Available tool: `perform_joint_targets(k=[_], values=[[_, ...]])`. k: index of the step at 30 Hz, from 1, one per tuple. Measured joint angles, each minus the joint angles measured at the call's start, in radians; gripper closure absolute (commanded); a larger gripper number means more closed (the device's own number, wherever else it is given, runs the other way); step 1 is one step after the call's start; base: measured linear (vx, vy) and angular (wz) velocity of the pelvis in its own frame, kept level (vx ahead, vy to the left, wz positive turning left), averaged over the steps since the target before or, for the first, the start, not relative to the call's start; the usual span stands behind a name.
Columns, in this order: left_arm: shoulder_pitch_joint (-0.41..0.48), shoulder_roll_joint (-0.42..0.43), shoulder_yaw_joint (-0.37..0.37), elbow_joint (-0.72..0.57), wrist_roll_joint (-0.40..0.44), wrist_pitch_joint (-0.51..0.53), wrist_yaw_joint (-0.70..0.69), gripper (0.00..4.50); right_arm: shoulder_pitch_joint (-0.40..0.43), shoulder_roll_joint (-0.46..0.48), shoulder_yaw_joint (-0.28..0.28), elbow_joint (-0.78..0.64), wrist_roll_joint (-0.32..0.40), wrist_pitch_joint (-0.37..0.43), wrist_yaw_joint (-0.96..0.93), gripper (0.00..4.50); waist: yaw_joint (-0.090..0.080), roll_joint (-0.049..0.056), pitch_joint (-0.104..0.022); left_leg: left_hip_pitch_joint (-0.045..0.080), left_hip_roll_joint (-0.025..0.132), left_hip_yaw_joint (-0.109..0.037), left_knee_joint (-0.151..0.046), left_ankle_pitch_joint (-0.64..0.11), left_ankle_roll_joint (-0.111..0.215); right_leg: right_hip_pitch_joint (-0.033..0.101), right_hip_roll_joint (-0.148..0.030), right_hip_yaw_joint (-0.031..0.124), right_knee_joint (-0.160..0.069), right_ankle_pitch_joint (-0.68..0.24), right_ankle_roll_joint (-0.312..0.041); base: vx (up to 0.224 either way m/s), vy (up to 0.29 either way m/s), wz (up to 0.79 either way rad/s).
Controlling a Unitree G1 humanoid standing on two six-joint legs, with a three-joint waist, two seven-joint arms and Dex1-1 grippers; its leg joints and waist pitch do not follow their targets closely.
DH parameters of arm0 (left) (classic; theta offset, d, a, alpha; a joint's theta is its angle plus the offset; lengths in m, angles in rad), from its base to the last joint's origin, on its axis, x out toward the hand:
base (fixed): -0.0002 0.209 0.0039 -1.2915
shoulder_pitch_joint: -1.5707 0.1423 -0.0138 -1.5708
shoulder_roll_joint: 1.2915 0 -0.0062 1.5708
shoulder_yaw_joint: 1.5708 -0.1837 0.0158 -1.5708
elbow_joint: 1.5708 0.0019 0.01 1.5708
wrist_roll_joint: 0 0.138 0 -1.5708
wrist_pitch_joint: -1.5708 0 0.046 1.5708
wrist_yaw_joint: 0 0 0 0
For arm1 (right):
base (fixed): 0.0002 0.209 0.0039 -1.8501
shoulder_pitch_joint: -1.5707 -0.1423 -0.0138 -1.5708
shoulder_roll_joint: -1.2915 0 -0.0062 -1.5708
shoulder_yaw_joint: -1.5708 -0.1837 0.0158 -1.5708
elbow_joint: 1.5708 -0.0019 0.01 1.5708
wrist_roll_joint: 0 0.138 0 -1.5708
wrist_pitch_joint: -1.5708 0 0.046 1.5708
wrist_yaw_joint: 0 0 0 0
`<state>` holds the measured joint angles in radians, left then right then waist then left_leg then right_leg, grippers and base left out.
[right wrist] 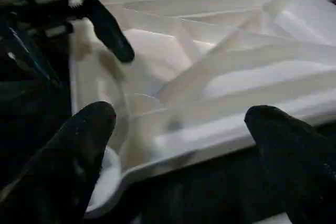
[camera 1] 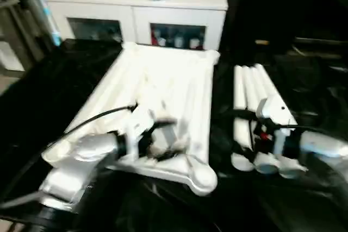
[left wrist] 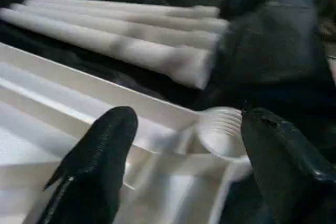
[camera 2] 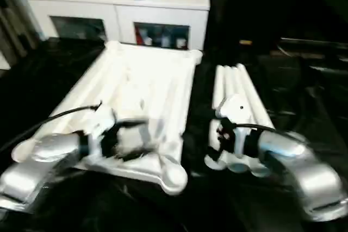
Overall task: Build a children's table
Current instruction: Move to table, then move table base
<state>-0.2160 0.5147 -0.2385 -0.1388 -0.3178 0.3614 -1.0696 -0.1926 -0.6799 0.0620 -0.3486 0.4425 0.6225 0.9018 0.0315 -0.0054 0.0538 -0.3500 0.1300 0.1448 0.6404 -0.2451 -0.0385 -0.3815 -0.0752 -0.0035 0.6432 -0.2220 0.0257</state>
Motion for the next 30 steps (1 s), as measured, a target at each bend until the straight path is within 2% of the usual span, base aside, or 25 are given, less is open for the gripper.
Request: perform_joint_targets(k=[2, 6, 11, 19, 24, 30], values=[[-0.024, 0.011, -0.049, 0.031, 0.035, -0.022, -0.023, 1.18, -0.031, -0.002, 0.036, 0.012, -0.004, -0.004, 0.026, 0.00, 0.002, 0.008, -0.001, -0.001, 0.005, 0.002, 0.000, 0.000, 0.000, 0.000, 0.000, -0.007, -0.008, 0.008, -0.013, 0.000, 0.000, 0.00], [-0.032, 0.052, -0.114, 0.072, 0.081, -0.042, -0.091, 1.58, -0.025, -0.026, 0.094, 0.030, -0.026, -0.022, 0.059, 0.00, 0.008, 0.018, -0.001, -0.003, 0.011, 0.008, -0.002, 0.001, -0.001, 0.000, 0.000, -0.009, -0.010, 0.011, -0.016, 0.000, 0.000, 0.00], [-0.040, 0.088, -0.154, 0.129, 0.129, -0.071, -0.135, 2.02, 0.013, -0.033, 0.103, 0.013, -0.026, -0.023, 0.065, 0.00, 0.010, 0.023, -0.002, -0.006, 0.014, 0.010, -0.004, 0.005, -0.001, -0.002, 0.001, -0.012, -0.013, 0.010, -0.017, 0.000, 0.000, 0.00], [-0.073, 0.103, -0.169, 0.196, 0.166, -0.143, -0.163, 2.61, 0.046, -0.034, 0.104, -0.006, -0.020, -0.018, 0.066, 0.00, 0.008, 0.047, -0.003, -0.004, 0.014, 0.011, -0.005, 0.005, -0.001, 0.000, 0.000, -0.012, -0.014, 0.010, -0.017, 0.000, 0.000, 0.00], [-0.124, 0.107, -0.169, 0.273, 0.191, -0.193, -0.174, 2.89, 0.079, -0.064, 0.116, -0.012, -0.027, -0.027, 0.081, 0.00, 0.009, 0.052, -0.004, -0.003, 0.016, 0.013, -0.007, 0.005, -0.002, 0.000, 0.000, -0.012, -0.013, 0.010, -0.017, 0.000, 0.000, 0.00], [-0.136, 0.096, -0.174, 0.320, 0.206, -0.220, -0.194, 3.37, 0.080, -0.076, 0.144, -0.012, -0.062, -0.046, 0.101, 0.00, 0.003, 0.054, -0.003, -0.003, 0.016, 0.013, -0.007, 0.005, -0.002, 0.000, 0.000, -0.012, -0.013, 0.010, -0.017, 0.000, 0.000, 0.00]])
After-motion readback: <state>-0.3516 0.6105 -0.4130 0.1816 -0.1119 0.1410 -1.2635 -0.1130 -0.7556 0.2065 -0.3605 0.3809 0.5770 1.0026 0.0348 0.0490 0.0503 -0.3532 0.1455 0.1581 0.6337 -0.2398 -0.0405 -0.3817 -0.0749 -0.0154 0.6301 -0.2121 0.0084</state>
